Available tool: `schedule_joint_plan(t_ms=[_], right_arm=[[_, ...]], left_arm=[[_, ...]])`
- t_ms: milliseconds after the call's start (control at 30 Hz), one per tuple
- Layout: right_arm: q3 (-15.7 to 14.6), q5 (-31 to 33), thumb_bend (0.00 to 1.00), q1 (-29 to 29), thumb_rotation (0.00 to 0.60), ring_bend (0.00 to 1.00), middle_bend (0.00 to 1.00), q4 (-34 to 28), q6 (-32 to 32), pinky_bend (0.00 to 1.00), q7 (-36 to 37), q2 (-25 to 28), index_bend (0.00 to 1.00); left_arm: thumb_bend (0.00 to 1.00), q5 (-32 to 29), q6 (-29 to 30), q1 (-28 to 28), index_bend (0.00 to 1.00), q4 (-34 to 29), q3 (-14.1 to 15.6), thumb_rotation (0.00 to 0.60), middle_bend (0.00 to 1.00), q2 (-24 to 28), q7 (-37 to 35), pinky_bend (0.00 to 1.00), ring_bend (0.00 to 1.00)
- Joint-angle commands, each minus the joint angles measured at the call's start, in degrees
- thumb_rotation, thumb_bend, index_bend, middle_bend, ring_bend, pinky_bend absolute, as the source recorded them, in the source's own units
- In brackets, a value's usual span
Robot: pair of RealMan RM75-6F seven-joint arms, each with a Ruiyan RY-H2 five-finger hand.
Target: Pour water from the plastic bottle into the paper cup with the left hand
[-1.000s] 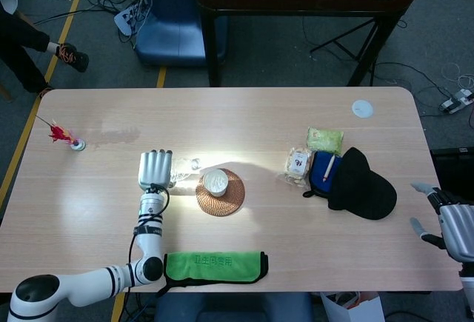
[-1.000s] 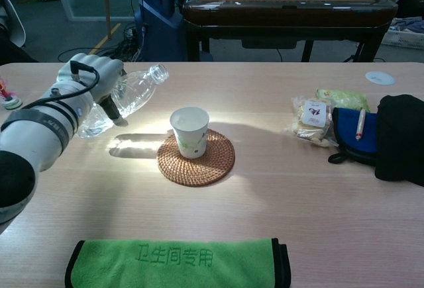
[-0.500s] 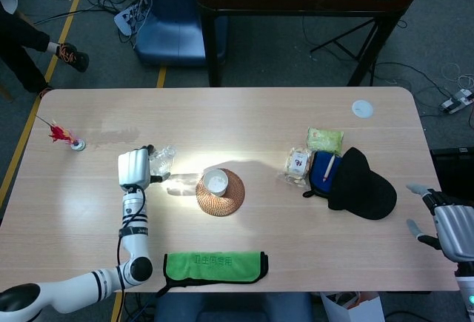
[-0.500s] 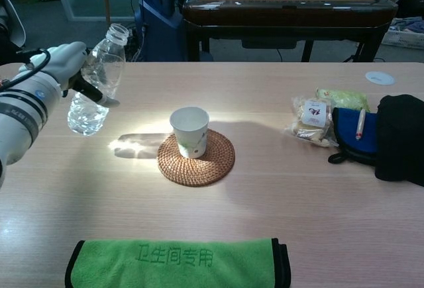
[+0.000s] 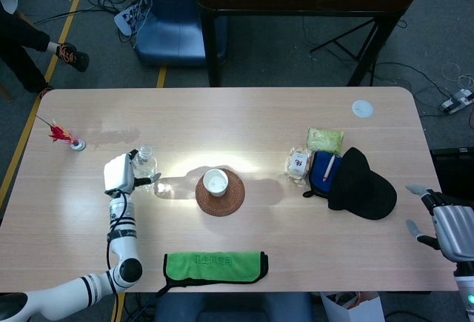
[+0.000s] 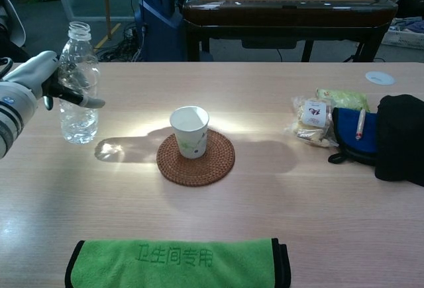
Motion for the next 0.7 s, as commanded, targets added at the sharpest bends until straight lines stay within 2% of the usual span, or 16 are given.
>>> schedule_joint_plan(t_ms=[33, 700], right_arm=[[0.0, 0.1, 0.30, 0.0, 0.600, 0.33, 0.29, 0.1, -0.1, 0.47, 0.0, 0.0, 0.24], [0.0, 0.3, 0.30, 0.1, 0.600, 0.33, 0.29, 0.1, -0.1, 0.47, 0.0, -0.1, 0.24]], left_arm=[[0.06, -0.1, -0.2, 1.2, 0.70, 2.0, -0.5, 0.600, 0.86, -1.0, -3.7, 0.70, 0.64], [0.06, 3.6, -1.4, 4.7, 0.70, 7.5, 1.3, 0.600, 0.86, -2.8, -15.0, 0.70, 0.64]])
